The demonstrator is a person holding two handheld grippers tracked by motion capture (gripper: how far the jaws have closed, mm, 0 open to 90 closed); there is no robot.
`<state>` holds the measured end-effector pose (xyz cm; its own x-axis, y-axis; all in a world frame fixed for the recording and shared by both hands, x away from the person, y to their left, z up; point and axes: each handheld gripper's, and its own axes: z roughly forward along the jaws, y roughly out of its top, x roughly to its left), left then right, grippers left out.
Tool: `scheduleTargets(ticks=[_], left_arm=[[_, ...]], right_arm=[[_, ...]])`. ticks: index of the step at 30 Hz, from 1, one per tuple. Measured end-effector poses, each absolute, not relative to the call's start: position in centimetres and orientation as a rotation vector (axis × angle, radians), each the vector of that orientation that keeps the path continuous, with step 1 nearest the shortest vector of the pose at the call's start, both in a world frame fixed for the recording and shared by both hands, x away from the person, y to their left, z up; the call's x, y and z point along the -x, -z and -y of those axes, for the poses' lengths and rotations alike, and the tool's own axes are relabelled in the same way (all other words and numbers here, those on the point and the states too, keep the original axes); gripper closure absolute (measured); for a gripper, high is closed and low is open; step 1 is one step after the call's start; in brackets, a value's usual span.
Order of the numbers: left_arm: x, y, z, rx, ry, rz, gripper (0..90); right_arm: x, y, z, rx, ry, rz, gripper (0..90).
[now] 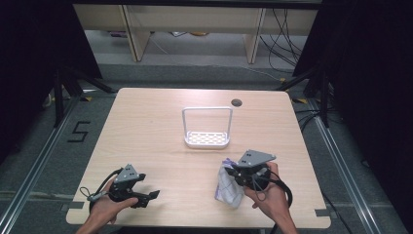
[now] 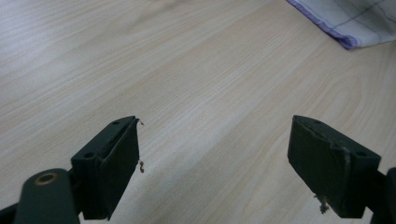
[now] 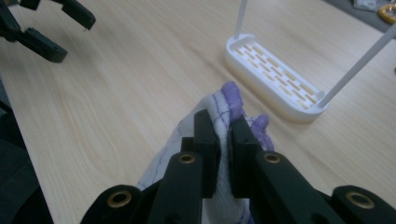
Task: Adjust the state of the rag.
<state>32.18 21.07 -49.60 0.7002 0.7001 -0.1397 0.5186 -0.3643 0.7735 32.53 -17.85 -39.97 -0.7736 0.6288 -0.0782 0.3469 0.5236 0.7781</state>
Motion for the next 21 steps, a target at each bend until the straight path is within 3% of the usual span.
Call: scheduleTargets(ticks=[10, 21], left_arm=[[-32.5, 49.5, -21.2, -2.05, -0.258, -0.932, 16.1], [-32.9, 48.9, -21.9, -2.016, -0.232, -0.943, 16.1]], right_arm=[[-31.4, 34.4, 19.0, -0.703, -1.247, -2.331, 85.2], [-32.7, 30.1, 16.1, -0.574, -1.336, -2.355, 85.3]])
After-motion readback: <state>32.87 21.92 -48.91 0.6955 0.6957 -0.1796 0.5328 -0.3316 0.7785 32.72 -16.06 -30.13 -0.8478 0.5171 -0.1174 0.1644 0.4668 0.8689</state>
